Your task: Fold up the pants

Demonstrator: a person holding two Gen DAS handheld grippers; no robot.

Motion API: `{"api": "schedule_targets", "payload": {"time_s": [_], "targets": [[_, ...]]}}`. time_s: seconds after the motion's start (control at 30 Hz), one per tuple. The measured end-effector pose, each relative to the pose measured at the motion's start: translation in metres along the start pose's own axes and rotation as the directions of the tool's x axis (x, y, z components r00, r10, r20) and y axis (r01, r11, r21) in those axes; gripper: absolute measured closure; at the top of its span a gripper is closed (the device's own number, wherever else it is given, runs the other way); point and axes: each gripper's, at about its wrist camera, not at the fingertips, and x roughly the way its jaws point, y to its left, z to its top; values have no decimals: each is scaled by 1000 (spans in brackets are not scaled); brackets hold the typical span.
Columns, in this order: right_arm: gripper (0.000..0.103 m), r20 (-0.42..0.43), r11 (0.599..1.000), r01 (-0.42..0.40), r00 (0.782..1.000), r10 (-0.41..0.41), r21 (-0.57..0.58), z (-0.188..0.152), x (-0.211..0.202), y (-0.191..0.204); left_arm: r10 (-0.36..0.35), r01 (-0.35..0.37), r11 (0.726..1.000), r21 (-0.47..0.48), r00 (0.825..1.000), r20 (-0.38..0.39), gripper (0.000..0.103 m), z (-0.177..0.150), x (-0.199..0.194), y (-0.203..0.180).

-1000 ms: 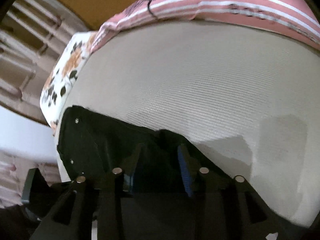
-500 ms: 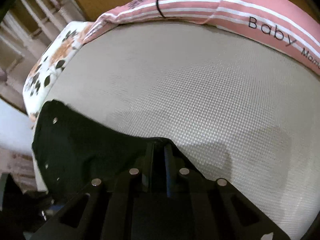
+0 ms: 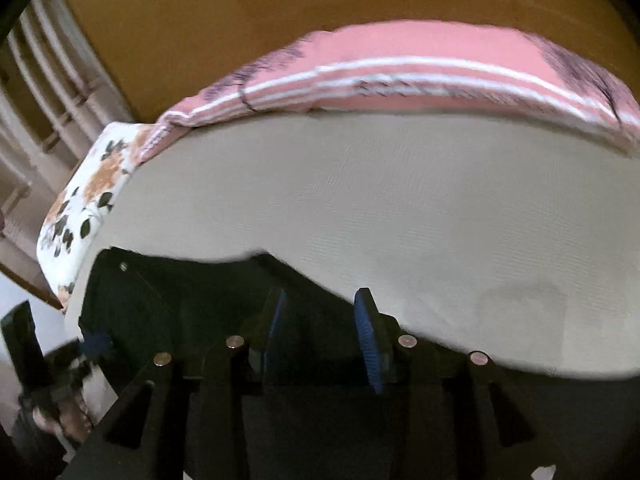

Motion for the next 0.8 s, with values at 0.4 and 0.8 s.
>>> {"api": "schedule_targets", "payload": {"time_s": [0.4, 0.8], "targets": [[97, 17, 968, 142, 989, -149, 208, -58, -10, -82, 33, -33, 997, 71, 999, -6, 58, -8, 9, -2], [77, 69, 863, 224, 956, -284, 452, -117, -108, -169, 127, -124, 985, 121, 992, -23, 56, 1, 3, -24]]}}
